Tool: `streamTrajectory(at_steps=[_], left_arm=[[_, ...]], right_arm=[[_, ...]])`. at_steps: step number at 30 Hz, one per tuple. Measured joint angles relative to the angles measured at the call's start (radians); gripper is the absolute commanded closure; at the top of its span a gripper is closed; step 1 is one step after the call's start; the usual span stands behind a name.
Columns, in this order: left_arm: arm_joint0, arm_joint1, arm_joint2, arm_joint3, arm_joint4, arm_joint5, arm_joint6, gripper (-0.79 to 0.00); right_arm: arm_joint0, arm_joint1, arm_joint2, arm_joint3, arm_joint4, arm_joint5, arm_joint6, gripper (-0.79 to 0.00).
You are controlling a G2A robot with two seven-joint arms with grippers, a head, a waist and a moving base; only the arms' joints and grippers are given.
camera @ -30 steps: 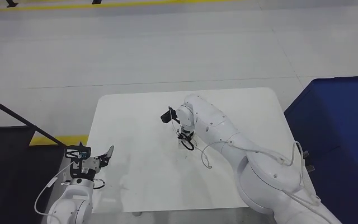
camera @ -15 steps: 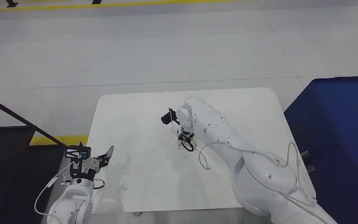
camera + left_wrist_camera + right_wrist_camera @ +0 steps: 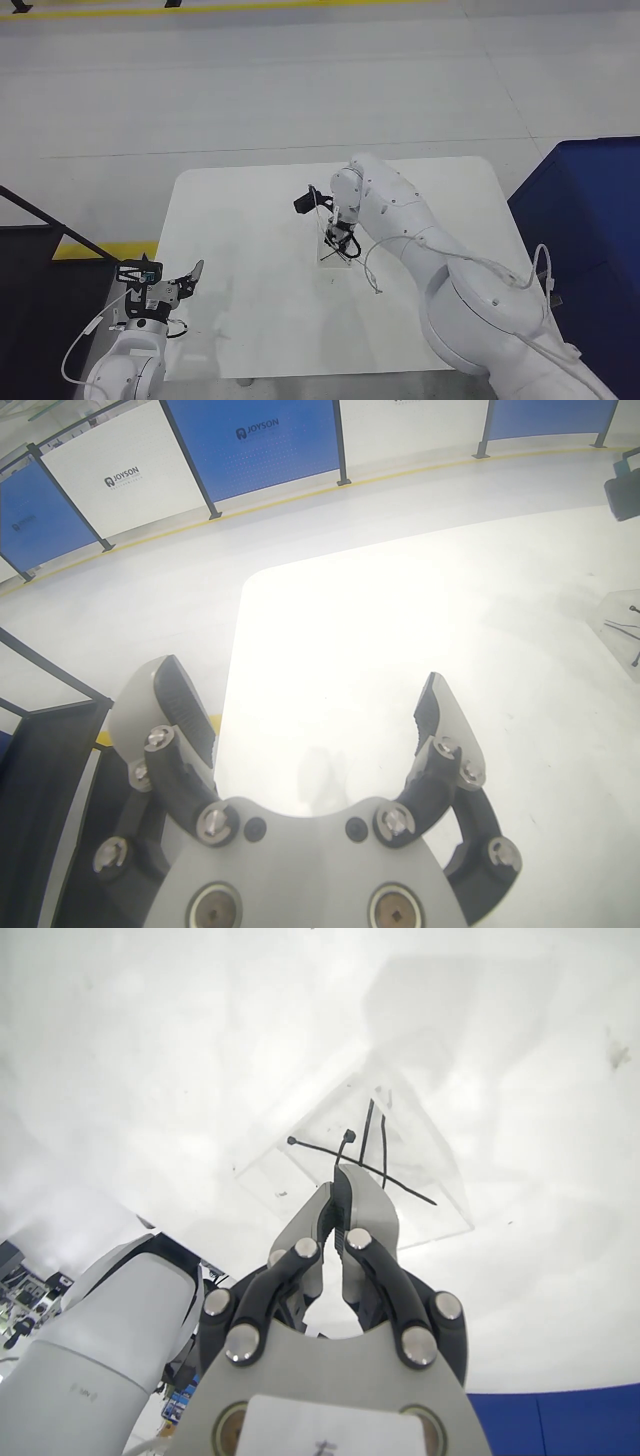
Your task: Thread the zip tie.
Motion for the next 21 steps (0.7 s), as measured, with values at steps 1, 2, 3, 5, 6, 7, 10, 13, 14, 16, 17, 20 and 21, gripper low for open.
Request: streamTrajectory(at_steps=[1, 2, 3, 5, 6, 7, 10, 13, 14, 16, 17, 20, 21], left_arm=[[0.0, 0.0, 0.0, 0.0, 0.0, 0.0, 0.0, -0.785], [0.0, 0.0, 0.0, 0.0, 0.0, 0.0, 0.0, -0.785], [0.0, 0.0, 0.0, 0.0, 0.0, 0.0, 0.0, -0.785], [0.0, 0.0, 0.0, 0.0, 0.0, 0.0, 0.0, -0.785], [0.0, 0.0, 0.0, 0.0, 0.0, 0.0, 0.0, -0.785], [0.0, 0.0, 0.0, 0.0, 0.0, 0.0, 0.0, -0.785], [0.0, 0.0, 0.0, 0.0, 0.0, 0.0, 0.0, -0.785], [0.0, 0.0, 0.0, 0.0, 0.0, 0.0, 0.0, -0.785], [0.0, 0.0, 0.0, 0.0, 0.0, 0.0, 0.0, -0.785], [0.0, 0.0, 0.0, 0.0, 0.0, 0.0, 0.0, -0.785], [0.0, 0.0, 0.0, 0.0, 0.0, 0.0, 0.0, -0.785], [0.0, 0.0, 0.0, 0.0, 0.0, 0.0, 0.0, -0.785], [0.0, 0.0, 0.0, 0.0, 0.0, 0.0, 0.0, -0.785]], right_arm=[[0.007, 0.009, 0.015, 0.008, 0.028, -0.029, 0.005, 0.0], [0.009, 0.016, 0.023, 0.008, 0.048, -0.041, -0.003, 0.0], [0.011, 0.025, 0.03, 0.005, 0.067, -0.049, -0.013, 0.0], [0.01, 0.049, 0.042, -0.018, 0.117, -0.062, -0.031, 0.0], [0.008, 0.062, 0.047, -0.035, 0.142, -0.066, -0.035, 0.0], [0.003, 0.082, 0.05, -0.066, 0.178, -0.067, -0.036, 0.0], [-0.015, 0.145, 0.041, -0.175, 0.262, -0.048, -0.016, 0.0], [-0.019, 0.207, 0.022, -0.235, 0.279, 0.003, 0.034, -0.08], [-0.026, 0.219, 0.017, -0.254, 0.276, 0.016, 0.046, -0.142], [-0.043, 0.236, 0.005, -0.301, 0.259, 0.04, 0.07, -0.228], [-0.048, 0.24, 0.002, -0.317, 0.249, 0.049, 0.076, -0.219], [-0.067, 0.244, -0.001, -0.364, 0.224, 0.085, 0.068, -0.209], [-0.072, 0.244, -0.002, -0.376, 0.218, 0.095, 0.063, -0.191]])
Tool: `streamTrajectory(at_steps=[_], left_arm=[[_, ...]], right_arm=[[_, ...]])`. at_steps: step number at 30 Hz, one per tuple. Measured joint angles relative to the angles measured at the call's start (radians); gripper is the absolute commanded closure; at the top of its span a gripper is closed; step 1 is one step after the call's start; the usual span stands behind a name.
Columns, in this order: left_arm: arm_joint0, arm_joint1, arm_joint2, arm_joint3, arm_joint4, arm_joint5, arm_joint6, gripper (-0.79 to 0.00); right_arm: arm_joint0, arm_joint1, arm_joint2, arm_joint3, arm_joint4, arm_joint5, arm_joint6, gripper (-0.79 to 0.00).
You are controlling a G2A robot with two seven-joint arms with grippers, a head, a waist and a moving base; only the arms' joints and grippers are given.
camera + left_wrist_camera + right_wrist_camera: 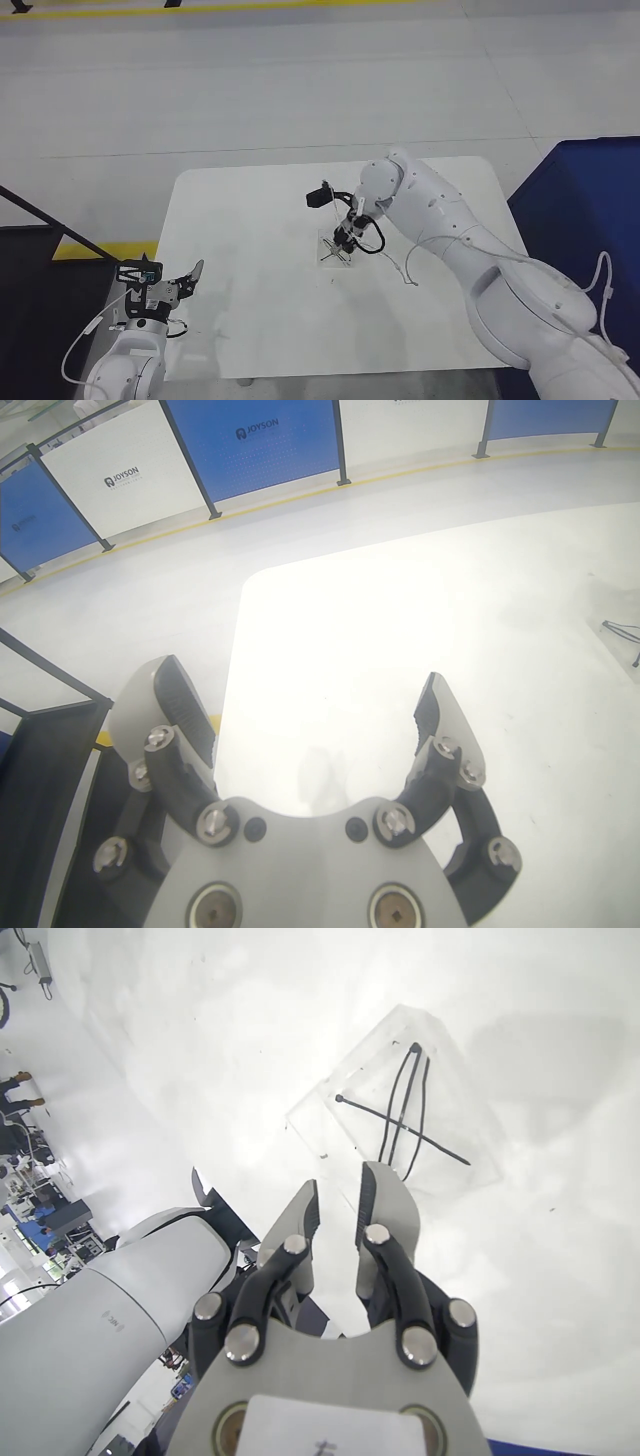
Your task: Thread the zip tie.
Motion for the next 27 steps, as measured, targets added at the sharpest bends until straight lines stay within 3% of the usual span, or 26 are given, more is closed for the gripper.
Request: streamTrajectory(at_steps=[7, 15, 27], left_arm=[[0.0, 0.0, 0.0, 0.0, 0.0, 0.0, 0.0, -0.785], [0.0, 0.0, 0.0, 0.0, 0.0, 0.0, 0.0, -0.785], [0.0, 0.0, 0.0, 0.0, 0.0, 0.0, 0.0, -0.785]], right_arm=[[-0.016, -0.019, -0.029, -0.044, -0.086, 0.083, -0.045, -0.12], [-0.015, -0.057, -0.056, 0.004, -0.156, 0.126, -0.087, -0.166], [-0.016, -0.125, -0.076, 0.11, -0.195, 0.133, -0.112, -0.129]])
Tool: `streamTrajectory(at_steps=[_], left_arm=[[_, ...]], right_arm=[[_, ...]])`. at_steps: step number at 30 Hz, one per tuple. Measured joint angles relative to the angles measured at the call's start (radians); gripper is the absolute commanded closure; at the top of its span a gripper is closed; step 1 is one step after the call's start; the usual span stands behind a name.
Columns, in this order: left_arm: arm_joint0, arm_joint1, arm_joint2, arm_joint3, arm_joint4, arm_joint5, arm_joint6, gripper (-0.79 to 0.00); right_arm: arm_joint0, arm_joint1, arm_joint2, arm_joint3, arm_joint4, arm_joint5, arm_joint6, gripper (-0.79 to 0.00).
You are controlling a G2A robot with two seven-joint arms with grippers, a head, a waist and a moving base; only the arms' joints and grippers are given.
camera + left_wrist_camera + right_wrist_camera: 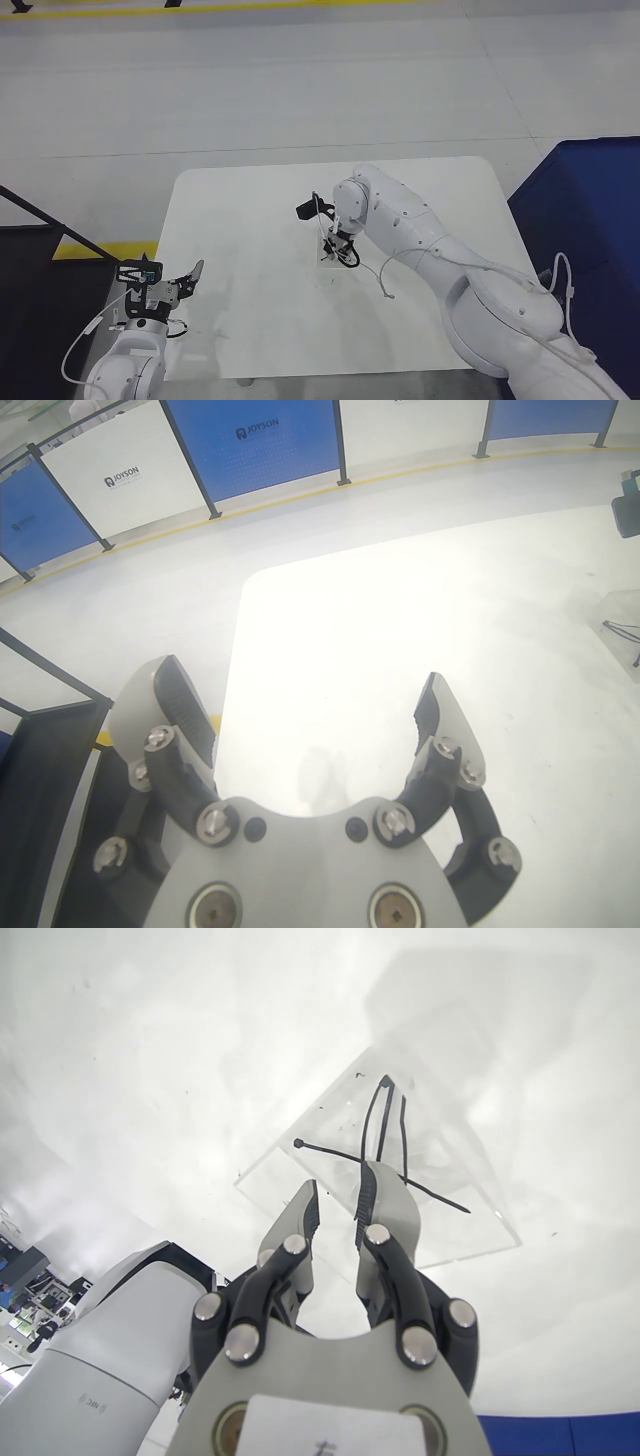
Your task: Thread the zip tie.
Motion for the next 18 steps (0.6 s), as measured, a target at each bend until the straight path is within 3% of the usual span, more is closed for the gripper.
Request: streamTrajectory(at_steps=[18], left_arm=[[0.0, 0.0, 0.0, 0.0, 0.0, 0.0, 0.0, -0.785]], right_arm=[[0.003, -0.079, -0.008, 0.112, -0.057, 0.046, -0.026, -0.099]])
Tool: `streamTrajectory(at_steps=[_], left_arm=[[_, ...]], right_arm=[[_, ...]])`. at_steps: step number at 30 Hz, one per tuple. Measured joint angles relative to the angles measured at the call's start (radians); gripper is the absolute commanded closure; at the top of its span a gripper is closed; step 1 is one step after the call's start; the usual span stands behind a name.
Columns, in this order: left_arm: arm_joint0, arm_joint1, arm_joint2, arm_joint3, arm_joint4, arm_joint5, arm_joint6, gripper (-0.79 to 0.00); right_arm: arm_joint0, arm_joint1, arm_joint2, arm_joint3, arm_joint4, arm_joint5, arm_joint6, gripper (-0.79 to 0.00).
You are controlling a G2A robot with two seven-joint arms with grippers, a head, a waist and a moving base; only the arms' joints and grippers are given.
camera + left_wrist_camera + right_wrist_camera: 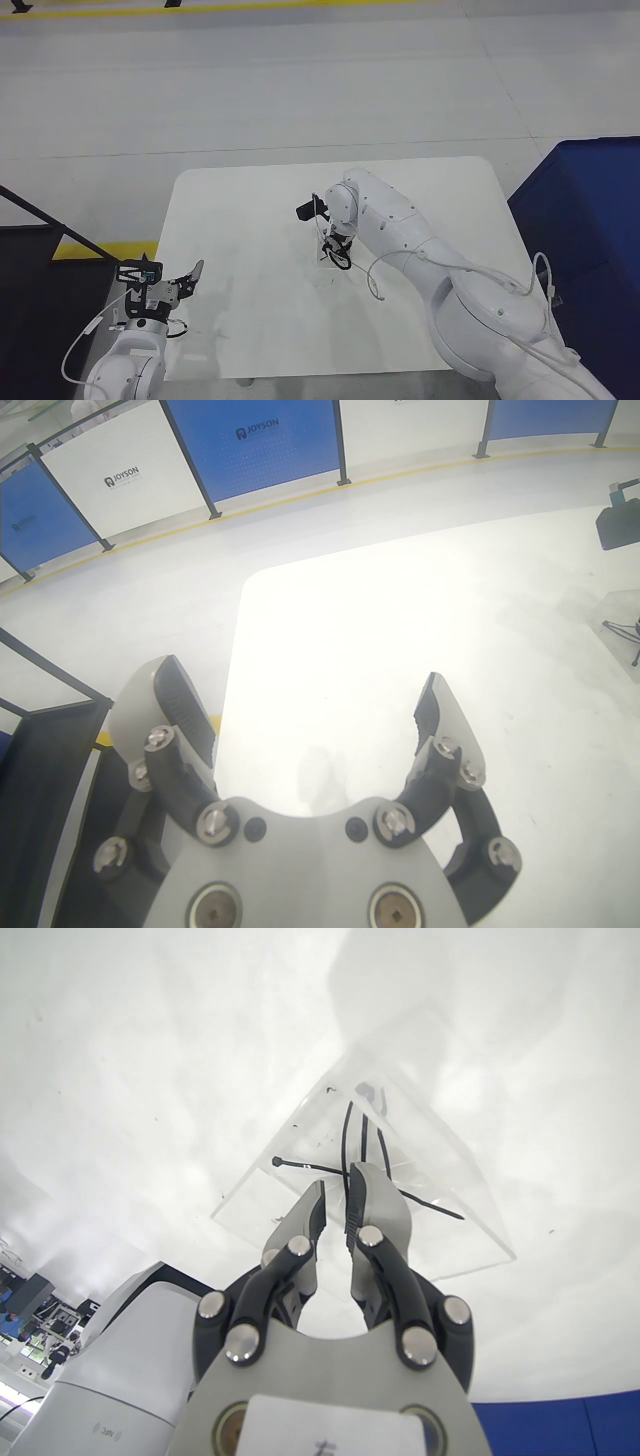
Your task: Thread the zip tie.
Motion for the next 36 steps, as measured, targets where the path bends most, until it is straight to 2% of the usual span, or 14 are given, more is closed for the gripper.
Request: streamTrajectory(at_steps=[7, 15, 21, 26, 30, 33, 36], left_arm=[[0.0, 0.0, 0.0, 0.0, 0.0, 0.0, 0.0, -0.785], [0.0, 0.0, 0.0, 0.0, 0.0, 0.0, 0.0, -0.785], [0.0, 0.0, 0.0, 0.0, 0.0, 0.0, 0.0, -0.785], [0.0, 0.0, 0.0, 0.0, 0.0, 0.0, 0.0, -0.785], [0.0, 0.0, 0.0, 0.0, 0.0, 0.0, 0.0, -0.785], [0.0, 0.0, 0.0, 0.0, 0.0, 0.0, 0.0, -0.785], [0.0, 0.0, 0.0, 0.0, 0.0, 0.0, 0.0, -0.785]], right_arm=[[0.001, -0.024, 0.005, 0.037, -0.011, 0.01, -0.002, 0.0], [0.01, -0.041, 0.019, 0.074, -0.011, 0.001, 0.003, 0.0], [0.035, -0.034, 0.064, 0.115, 0.06, -0.103, 0.061, 0.0], [0.065, -0.012, 0.115, 0.16, 0.146, -0.226, 0.132, 0.0], [0.076, 0.014, 0.147, 0.154, 0.216, -0.254, 0.126, 0.0], [0.07, 0.054, 0.165, 0.089, 0.293, -0.26, 0.118, 0.0], [0.054, 0.117, 0.172, -0.025, 0.391, -0.257, 0.122, 0.0]])
